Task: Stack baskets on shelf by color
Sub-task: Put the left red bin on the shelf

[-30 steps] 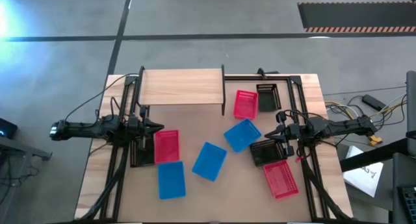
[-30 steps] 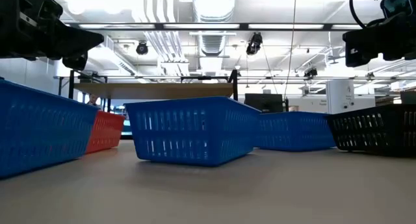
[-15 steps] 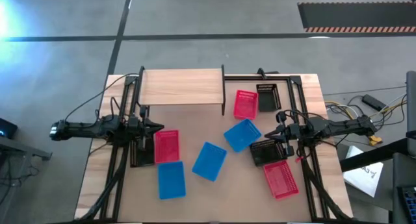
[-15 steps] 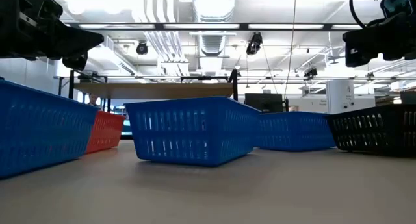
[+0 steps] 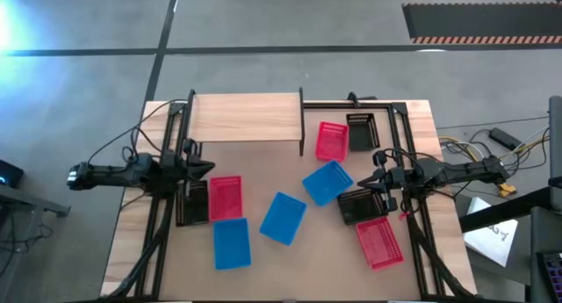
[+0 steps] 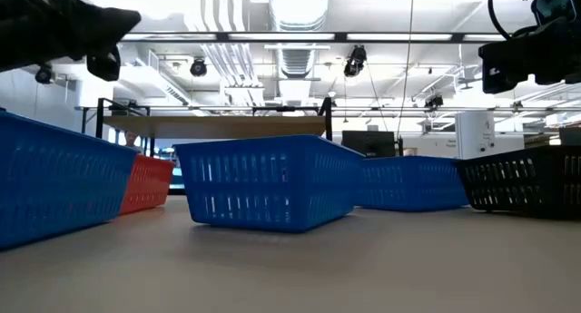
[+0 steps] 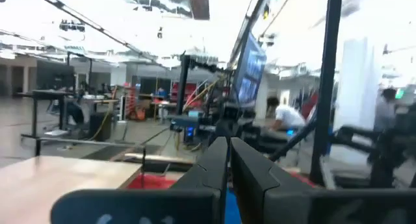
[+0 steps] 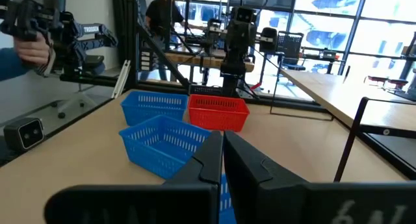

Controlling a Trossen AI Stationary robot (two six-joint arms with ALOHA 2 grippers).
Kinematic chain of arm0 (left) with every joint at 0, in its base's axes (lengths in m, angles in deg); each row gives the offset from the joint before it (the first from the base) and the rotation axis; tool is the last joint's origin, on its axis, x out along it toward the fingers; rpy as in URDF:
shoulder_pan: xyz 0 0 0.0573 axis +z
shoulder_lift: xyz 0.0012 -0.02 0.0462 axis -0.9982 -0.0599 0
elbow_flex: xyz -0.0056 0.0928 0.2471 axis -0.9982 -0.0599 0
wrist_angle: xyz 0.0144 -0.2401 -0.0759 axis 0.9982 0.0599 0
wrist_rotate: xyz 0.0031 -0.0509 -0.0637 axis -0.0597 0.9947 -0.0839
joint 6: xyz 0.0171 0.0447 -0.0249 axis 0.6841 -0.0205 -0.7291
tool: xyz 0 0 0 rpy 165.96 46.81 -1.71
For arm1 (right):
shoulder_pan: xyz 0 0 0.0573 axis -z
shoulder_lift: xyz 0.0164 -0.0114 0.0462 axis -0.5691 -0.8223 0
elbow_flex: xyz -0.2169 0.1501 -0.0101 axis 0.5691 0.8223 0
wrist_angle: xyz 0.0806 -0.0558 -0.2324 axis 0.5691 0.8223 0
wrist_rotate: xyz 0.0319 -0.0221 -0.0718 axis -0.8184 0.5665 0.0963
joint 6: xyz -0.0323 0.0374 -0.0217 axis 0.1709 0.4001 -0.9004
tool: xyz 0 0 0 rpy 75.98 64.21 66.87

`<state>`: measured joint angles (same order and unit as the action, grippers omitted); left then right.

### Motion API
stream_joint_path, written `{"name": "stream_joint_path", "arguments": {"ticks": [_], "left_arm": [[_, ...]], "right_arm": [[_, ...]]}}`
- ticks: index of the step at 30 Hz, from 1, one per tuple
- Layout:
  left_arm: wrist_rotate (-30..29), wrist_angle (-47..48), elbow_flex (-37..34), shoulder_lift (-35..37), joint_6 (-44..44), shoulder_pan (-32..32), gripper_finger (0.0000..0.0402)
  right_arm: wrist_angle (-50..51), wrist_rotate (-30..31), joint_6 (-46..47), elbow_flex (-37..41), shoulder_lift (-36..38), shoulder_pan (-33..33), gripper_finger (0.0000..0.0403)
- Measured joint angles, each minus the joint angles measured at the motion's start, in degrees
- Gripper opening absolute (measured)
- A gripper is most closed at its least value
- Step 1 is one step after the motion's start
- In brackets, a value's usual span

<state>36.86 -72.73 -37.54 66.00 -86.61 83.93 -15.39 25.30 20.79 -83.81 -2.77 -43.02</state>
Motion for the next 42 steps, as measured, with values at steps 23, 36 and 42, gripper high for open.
{"name": "stream_joint_path", "arguments": {"ticks": [23, 36, 42], "left_arm": [[-0.1, 51.7, 34.8, -43.3, 0.9, -5.2, 0.0], [4.6, 65.8, 51.9, -65.6, -14.3, -16.1, 0.0104], [4.7, 66.9, 51.6, -73.9, -22.0, -20.5, 0.0159]], "right_arm": [[0.0, 0.0, 0.0, 0.0, 0.0, 0.0, 0.0009], [0.0, 0.0, 0.0, 0.0, 0.0, 0.0, 0.0009], [0.0, 0.0, 0.0, 0.0, 0.0, 0.0, 0.0009]]}}
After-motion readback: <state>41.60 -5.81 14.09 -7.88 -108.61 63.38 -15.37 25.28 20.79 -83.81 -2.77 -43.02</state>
